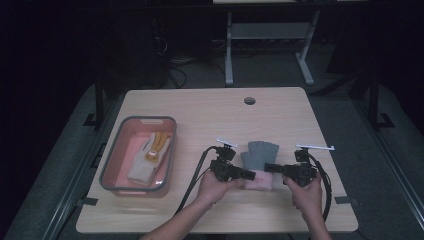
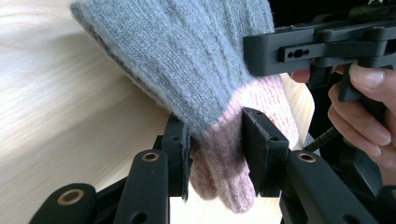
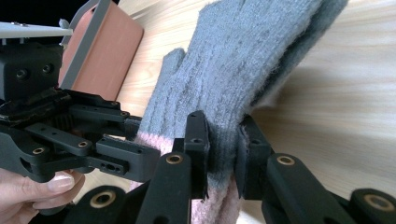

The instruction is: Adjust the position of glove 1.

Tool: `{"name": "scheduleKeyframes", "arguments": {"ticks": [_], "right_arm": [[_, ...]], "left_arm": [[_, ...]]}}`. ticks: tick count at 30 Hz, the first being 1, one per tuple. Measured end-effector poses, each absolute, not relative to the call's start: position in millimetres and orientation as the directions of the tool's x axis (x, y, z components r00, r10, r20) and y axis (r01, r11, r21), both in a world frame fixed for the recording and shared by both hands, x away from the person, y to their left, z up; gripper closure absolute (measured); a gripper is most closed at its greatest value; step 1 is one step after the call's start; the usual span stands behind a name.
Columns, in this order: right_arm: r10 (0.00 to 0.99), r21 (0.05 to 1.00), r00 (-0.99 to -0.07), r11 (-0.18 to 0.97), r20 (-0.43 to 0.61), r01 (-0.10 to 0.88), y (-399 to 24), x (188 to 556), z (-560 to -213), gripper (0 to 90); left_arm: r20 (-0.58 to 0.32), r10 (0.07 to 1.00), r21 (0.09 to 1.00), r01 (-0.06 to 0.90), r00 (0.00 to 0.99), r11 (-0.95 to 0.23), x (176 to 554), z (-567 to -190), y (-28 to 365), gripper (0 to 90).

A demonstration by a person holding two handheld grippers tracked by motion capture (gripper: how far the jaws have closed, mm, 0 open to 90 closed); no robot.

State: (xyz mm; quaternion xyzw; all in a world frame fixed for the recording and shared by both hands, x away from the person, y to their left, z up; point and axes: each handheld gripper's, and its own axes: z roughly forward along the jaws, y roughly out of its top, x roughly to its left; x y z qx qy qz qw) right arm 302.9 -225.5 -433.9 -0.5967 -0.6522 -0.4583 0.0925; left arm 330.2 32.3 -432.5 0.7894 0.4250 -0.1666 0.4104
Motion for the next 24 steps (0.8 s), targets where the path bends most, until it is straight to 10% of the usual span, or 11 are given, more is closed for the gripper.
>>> {"name": "scheduleKeyframes", "arguments": {"ticks": [24], "right_arm": [[0.66,0.5,-0.35,-0.045,0.664,0.865,-179,320,-416,77.3]], "left_arm": [[-0.604,0.551,0.521,0.809,0.575,-0.273,330,-413,83,64.3]]}}
